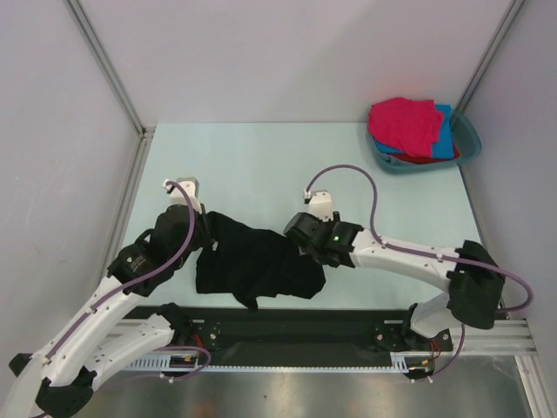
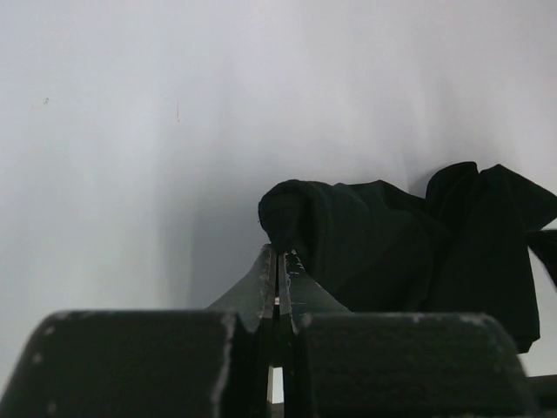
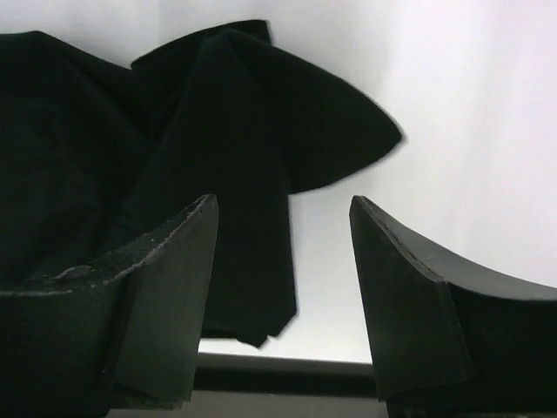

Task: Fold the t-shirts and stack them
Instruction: Flatten the tshirt out

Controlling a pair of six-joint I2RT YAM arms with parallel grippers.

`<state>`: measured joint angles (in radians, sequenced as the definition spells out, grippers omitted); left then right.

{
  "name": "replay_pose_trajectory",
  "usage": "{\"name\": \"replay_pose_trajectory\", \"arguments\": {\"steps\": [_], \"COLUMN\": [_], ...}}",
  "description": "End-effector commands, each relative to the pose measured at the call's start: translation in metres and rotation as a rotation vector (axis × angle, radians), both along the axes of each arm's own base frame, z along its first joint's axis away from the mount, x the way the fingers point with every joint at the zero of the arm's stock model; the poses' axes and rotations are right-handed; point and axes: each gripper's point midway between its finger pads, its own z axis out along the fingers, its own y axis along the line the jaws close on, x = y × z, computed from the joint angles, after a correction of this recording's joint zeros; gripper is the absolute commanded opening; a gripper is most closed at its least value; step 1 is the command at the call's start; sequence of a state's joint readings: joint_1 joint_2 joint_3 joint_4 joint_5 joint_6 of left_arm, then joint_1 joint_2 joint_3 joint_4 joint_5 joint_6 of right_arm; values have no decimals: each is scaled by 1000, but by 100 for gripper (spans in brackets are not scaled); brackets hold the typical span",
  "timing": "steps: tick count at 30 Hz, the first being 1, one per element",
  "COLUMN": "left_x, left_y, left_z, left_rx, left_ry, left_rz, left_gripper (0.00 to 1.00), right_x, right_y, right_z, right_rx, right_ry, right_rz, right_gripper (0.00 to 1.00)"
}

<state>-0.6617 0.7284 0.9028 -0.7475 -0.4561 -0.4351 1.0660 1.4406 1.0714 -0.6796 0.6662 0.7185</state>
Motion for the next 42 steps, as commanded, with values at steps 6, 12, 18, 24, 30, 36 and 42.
{"name": "replay_pose_trajectory", "arguments": {"steps": [6, 12, 18, 24, 30, 36, 42], "left_x": [-1, -1, -1, 0, 1, 1, 2], "left_y": [-2, -3, -3, -3, -3, -3, -3], "left_z": [15, 16, 16, 14, 14, 14, 12], "left_rx": [-40, -42, -35, -26, -24, -17, -12], "left_ry": [-43, -45, -46, -41, -43, -39, -34], "left_rz": [-19, -24, -24, -25, -28, -29, -29], "left_gripper": [0, 0, 0, 0, 0, 0, 0], "right_x": [59, 76, 74, 62, 56, 52, 49], "right_y": [65, 88, 77, 56, 41, 32, 23], "right_z": [4, 2, -9, -15, -29, -44, -46], "right_rx": [91, 90, -11, -95, -158, -191, -208], "right_ry": [-46, -41, -6, -14, 4, 32, 43], "right_rz": [78, 107, 48, -2, -33, -73, -91], "right_gripper": [68, 68, 68, 69, 66, 56, 21]}}
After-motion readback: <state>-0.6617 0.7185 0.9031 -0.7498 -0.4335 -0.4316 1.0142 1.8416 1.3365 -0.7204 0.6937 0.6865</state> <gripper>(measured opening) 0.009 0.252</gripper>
